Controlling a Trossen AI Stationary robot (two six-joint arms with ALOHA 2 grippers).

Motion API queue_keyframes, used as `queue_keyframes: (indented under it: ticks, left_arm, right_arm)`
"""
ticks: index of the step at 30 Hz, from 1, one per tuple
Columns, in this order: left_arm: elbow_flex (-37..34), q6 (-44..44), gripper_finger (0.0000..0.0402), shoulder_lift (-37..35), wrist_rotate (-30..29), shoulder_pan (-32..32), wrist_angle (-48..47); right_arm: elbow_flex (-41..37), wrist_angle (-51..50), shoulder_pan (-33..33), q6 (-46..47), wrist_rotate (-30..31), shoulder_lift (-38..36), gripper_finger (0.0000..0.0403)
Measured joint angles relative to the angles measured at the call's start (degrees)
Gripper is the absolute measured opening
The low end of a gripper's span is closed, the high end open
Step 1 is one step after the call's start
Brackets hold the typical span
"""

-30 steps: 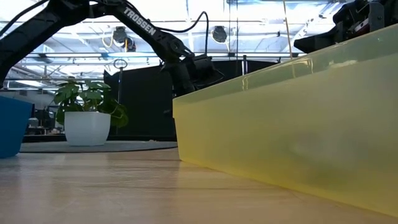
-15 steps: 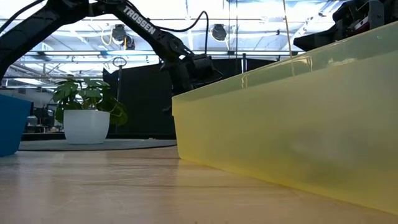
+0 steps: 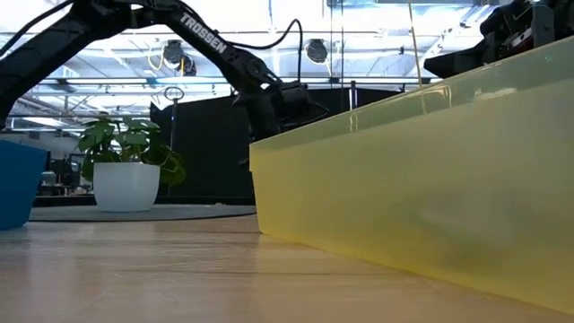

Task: Pick and place Granola Bars by type
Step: Put the yellow snack into the blue bin

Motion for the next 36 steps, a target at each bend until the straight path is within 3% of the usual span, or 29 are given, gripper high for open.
queue_keyframes:
  ticks: [5, 12, 17, 22, 25, 29, 36]
  left_arm:
    - [-0.02, 2.17, 0.0001, -2.08, -1.33, -1.45, -0.01]
    - [-0.02, 4.81, 0.0001, -10.22, -3.39, -3.86, -4.17]
    - [-0.02, 6.19, 0.0001, -17.36, -10.32, -8.50, -10.42]
    - [-0.02, 4.89, 0.0000, -22.87, -11.91, -11.77, -13.73]
    - [-0.51, -0.24, 0.0005, -23.01, -9.81, -12.28, -14.79]
    - [-5.57, -1.46, 0.0045, -18.20, -5.88, -11.23, -12.07]
    - [-7.54, -3.14, 0.0170, -7.70, -2.02, -7.78, -11.21]
  right_arm:
    - [0.00, -0.02, 0.00, -0.01, 0.00, 0.02, 0.0004]
    - [0.02, -0.04, 0.00, 0.01, 0.00, 0.02, 0.0004]
    - [0.01, 0.01, 0.00, 0.00, 0.00, 0.00, 0.0004]
    - [0.00, -0.04, 0.00, 0.01, 0.00, 0.02, 0.0004]
    - [0.00, 0.01, 0.00, 0.00, 0.00, 0.01, 0.0004]
    - [0.01, -0.01, 0.00, 0.01, 0.00, 0.02, 0.0004]
    - [0.00, 0.00, 0.00, -0.01, 0.00, 0.00, 0.0004]
